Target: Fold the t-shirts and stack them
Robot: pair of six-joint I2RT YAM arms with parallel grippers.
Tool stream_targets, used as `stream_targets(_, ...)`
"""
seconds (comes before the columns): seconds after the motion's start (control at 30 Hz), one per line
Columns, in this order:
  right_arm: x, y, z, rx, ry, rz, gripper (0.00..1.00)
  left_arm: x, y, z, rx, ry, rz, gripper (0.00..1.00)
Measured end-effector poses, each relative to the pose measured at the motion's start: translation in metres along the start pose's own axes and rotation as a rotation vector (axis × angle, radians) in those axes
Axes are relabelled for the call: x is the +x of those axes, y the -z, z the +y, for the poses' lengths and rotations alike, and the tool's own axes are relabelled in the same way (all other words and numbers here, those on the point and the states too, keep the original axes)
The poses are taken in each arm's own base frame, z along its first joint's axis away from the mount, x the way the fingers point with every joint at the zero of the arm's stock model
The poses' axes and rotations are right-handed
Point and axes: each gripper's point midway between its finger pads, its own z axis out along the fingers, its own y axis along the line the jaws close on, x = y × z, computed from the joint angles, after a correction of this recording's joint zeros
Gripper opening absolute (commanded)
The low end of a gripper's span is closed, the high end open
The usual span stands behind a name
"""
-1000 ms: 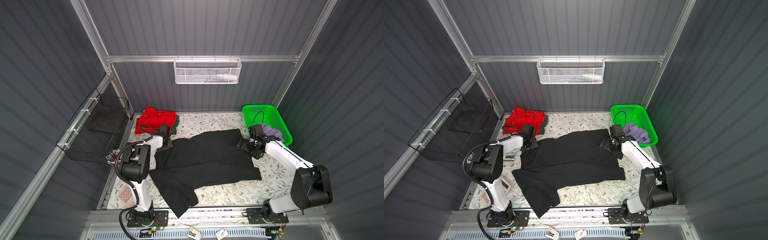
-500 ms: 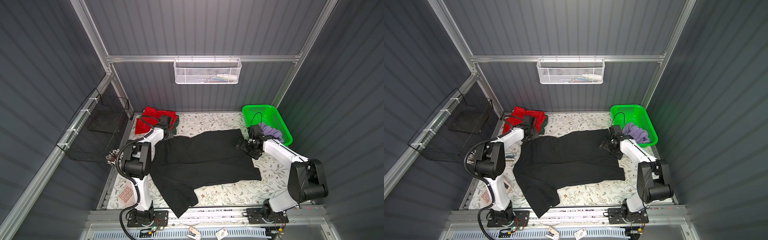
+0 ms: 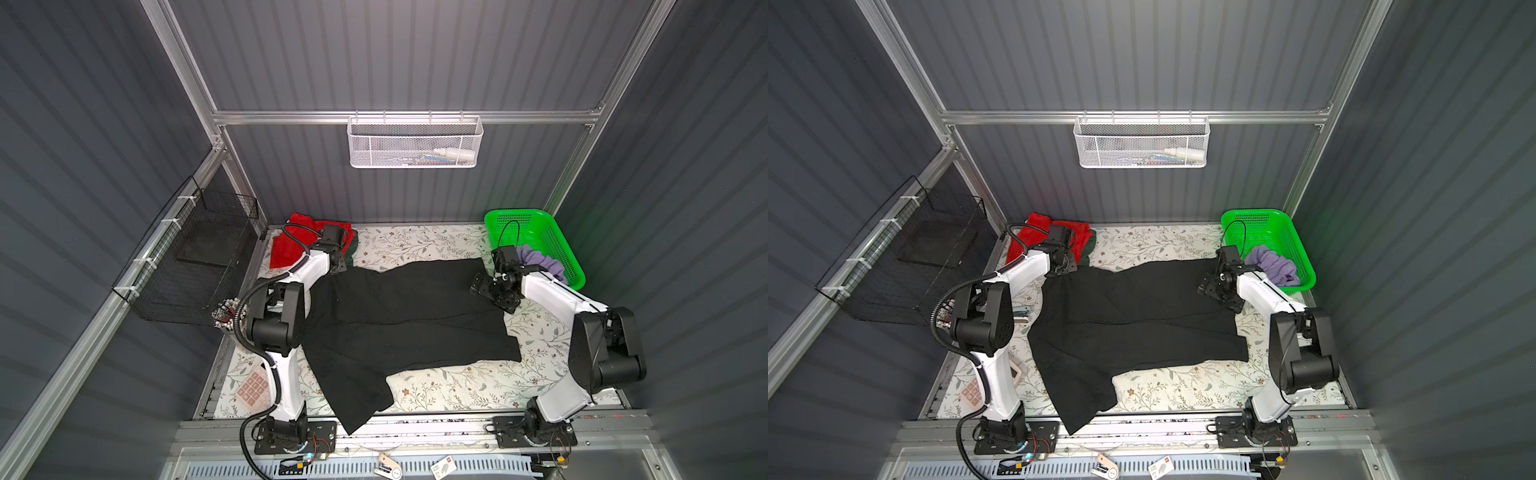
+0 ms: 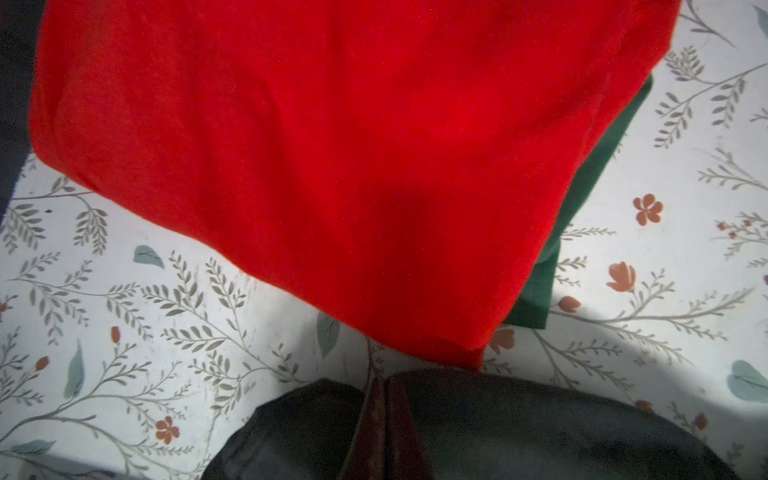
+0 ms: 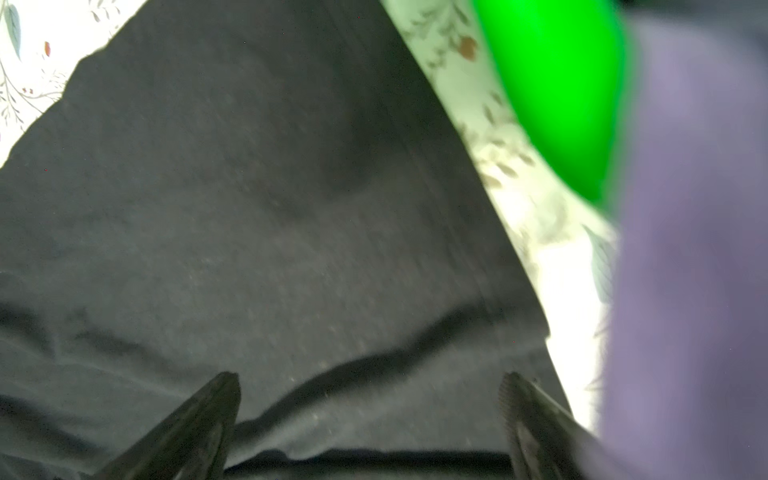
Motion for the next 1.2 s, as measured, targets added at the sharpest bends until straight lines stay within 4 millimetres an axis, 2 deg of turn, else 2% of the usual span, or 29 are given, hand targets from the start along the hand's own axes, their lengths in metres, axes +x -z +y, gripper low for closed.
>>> stream_targets(0.37,-0.061,-0.028,0.043,-0.033,0.052,-0.061,0.99,-0.001,0.000,0.007,-0.038,-0.013,-0.009,0.00)
stream_targets(0.5,-0.084,-0.040,0.054,-0.023,0.074,-0.091,0.96,-0.002,0.001,0.007,-0.039,-0.013,-0.007,0.00)
stream_targets(0.7,-0.104,-0.063,0.058,0.016,0.099,-0.105,0.86,-0.001,0.001,0.005,-0.026,-0.010,-0.003,0.00)
stream_targets(0.83,-0.124,-0.074,0.065,0.044,0.131,-0.126,0.86,0.000,0.001,0.002,-0.010,-0.010,0.003,0.00)
stream_targets(1.0,-0.146,-0.076,0.070,0.077,0.179,-0.166,0.84,0.000,0.001,0.000,-0.001,-0.009,0.004,0.00)
stream_targets(1.2,-0.156,-0.083,0.065,0.115,0.204,-0.168,0.83,-0.005,0.004,-0.002,0.009,-0.005,-0.006,0.00)
